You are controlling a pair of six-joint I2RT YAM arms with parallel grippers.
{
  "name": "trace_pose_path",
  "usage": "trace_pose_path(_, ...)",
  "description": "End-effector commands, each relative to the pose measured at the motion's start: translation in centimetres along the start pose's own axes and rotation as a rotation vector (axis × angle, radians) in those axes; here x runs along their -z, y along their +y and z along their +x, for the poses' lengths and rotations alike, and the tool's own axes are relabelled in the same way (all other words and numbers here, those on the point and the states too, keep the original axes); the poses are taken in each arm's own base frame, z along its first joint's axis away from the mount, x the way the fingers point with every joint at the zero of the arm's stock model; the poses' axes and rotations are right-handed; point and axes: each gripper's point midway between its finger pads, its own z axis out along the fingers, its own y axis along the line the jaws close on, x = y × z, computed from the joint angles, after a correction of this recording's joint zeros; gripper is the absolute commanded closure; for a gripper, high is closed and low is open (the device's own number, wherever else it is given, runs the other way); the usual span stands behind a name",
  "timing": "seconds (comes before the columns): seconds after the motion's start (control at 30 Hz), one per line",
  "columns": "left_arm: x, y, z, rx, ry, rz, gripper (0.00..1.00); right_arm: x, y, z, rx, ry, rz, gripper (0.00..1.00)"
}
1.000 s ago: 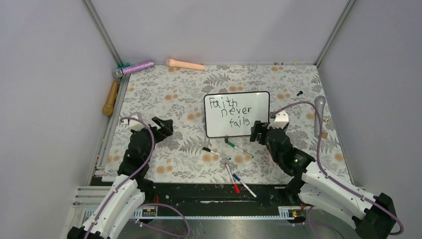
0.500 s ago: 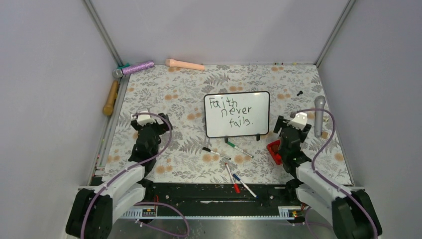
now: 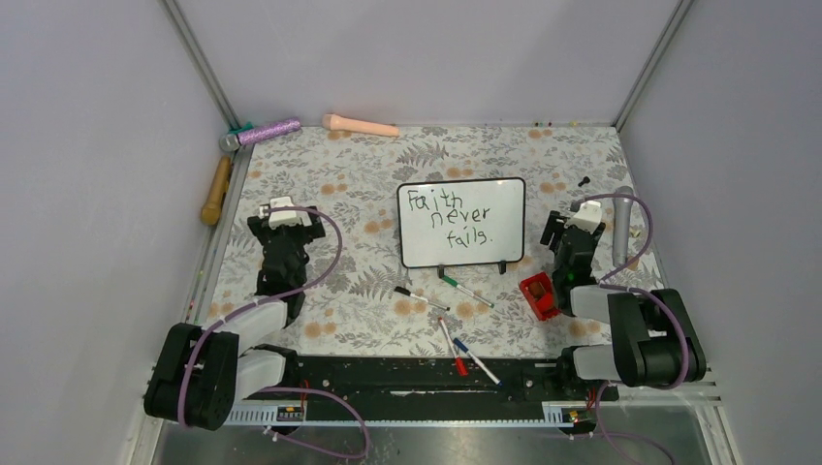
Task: Write a sentence on the whiteboard
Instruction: Reset both arms
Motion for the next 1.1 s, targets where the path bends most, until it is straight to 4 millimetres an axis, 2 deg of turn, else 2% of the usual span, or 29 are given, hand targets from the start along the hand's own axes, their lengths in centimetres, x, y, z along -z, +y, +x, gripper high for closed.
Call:
trace_pose_path(0.0,-0.9,-1.1,-3.2,-0.018,-0.096,0.065,0.01,-0.6,2.0,-1.5,-0.069,-0.038,-0.115,0.27)
trace_pose_path(0.1,-0.5,-0.4,-2.8,-0.02,-0.088,0.041,0.01,-0.6,1.9,-1.5,-0.074,-0.044,-0.11,0.31)
trace_pose_path(0.17,-0.2,-0.2,-2.6,-0.013,-0.086,0.038,0.01,-0.5,1.8,-1.6,-0.081,-0.051,-0.105,0.03)
trace_pose_path(0.2,-0.3,-0.3,-2.5,-0.019,-0.078,0.046,0.01,-0.5,1.7,-1.6,-0.083,-0.052,-0.103,0.01)
trace_pose_path(0.3,-0.1,-0.6,-2.1,-0.029,-0.062,0.068,0.01,-0.5,1.7,-1.7,-0.085,-0.054,-0.103,0.0)
trace_pose_path(0.33,0.1,-0.6,-1.3,-0.028,-0.035,0.077,0.01,-0.5,1.8,-1.6,-0.084,-0.054,-0.104,0.0)
trace_pose_path(0.4,0.2,0.5,1.0,0.032,-0.036,0.056,0.01,-0.5,1.8,-1.6,-0.084,-0.053,-0.104,0.01)
trace_pose_path(0.47,0.0,1.0,1.7,0.076,-0.088,0.084,0.01,-0.5,1.7,-1.7,-0.084,-0.054,-0.104,0.01)
trace_pose_path(0.63,-1.6,-1.6,3.3,0.009,0.04,0.226,0.05,-0.5,1.7,-1.7,-0.083,-0.054,-0.103,0.0)
trace_pose_path(0.67,-1.3,-2.3,3.5,0.001,0.057,0.265,0.12,-0.5,1.8,-1.6,-0.084,-0.053,-0.105,0.0)
trace_pose_path(0.7,-0.8,-2.6,3.2,-0.028,0.019,0.283,0.09,-0.5,1.8,-1.7,-0.084,-0.054,-0.104,0.01)
trace_pose_path(0.73,-0.5,-2.0,2.9,-0.029,-0.015,0.237,0.02,-0.5,1.8,-1.7,-0.084,-0.054,-0.104,0.0)
trace_pose_path(0.77,-0.4,-1.6,2.9,-0.019,-0.018,0.204,0.01,-0.5,1.8,-1.7,-0.083,-0.054,-0.104,0.01)
trace_pose_path(0.9,-2.0,-0.8,3.4,0.023,0.059,0.144,0.01,-0.5,1.8,-1.7,-0.083,-0.053,-0.104,0.01)
trace_pose_path(1.07,-2.0,-0.6,3.3,0.031,0.055,0.139,0.01,-0.5,1.8,-1.6,-0.082,-0.052,-0.105,0.01)
